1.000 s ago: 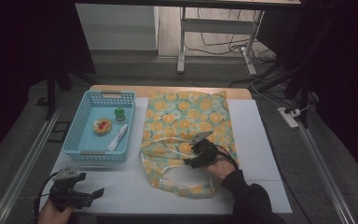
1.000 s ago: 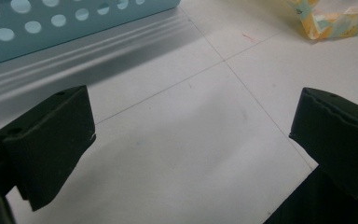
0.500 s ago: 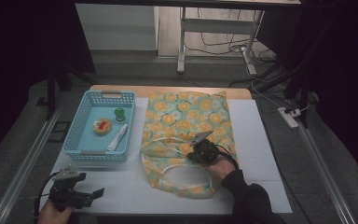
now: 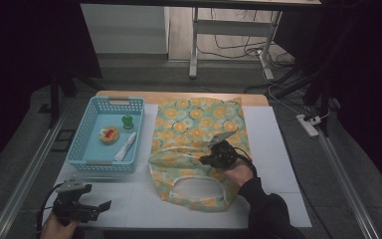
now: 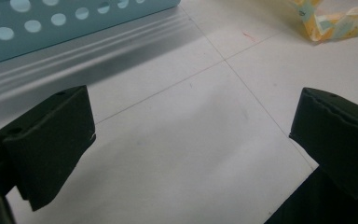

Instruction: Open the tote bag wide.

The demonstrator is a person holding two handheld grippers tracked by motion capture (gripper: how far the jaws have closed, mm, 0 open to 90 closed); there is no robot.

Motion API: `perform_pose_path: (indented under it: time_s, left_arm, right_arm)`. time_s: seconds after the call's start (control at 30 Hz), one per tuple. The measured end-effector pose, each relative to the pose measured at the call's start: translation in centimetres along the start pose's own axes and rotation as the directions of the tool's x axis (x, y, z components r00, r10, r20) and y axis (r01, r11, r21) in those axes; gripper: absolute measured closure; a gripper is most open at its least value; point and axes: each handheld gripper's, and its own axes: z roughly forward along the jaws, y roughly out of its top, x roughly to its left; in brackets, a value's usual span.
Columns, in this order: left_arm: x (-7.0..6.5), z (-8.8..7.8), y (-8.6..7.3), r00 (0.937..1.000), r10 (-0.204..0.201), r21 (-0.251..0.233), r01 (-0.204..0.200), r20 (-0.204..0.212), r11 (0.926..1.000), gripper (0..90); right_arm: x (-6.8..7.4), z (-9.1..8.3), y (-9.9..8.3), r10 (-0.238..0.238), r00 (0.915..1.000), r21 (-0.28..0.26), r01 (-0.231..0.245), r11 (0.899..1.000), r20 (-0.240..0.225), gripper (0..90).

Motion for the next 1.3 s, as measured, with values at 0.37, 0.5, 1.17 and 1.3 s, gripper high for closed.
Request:
perform_pose_path:
  time_s: [0.37, 0.5, 1.17, 1.3]
  left_arm:
    - [0.1, 0.0, 0.0, 1.0, -0.004, 0.0, 0.004, 0.0, 1.0, 0.0]
    - [0.1, 0.0, 0.0, 1.0, -0.006, 0.0, 0.006, 0.001, 1.0, 0.0]
    - [0.2, -0.1, -0.1, 0.9998, -0.017, -0.008, 0.017, 0.006, 0.9998, 0.0]
    - [0.2, -0.2, -0.1, 0.9999, -0.017, -0.015, 0.017, 0.002, 0.9998, 0.0]
  right_arm:
    - [-0.4, -1.5, 2.1, -0.001, 0.9998, -0.039, 0.002, 0.999, 0.021, 90.0]
    - [-0.5, -2.1, 2.8, 0.007, 0.9998, -0.045, -0.006, 0.999, 0.021, 90.0]
    - [-0.6, -4.6, 7.3, -0.004, 1.0, -0.072, 0.004, 0.997, -0.003, 90.0]
    - [-0.5, -4.7, 8.0, -0.011, 0.9999, -0.077, 0.011, 0.997, -0.001, 90.0]
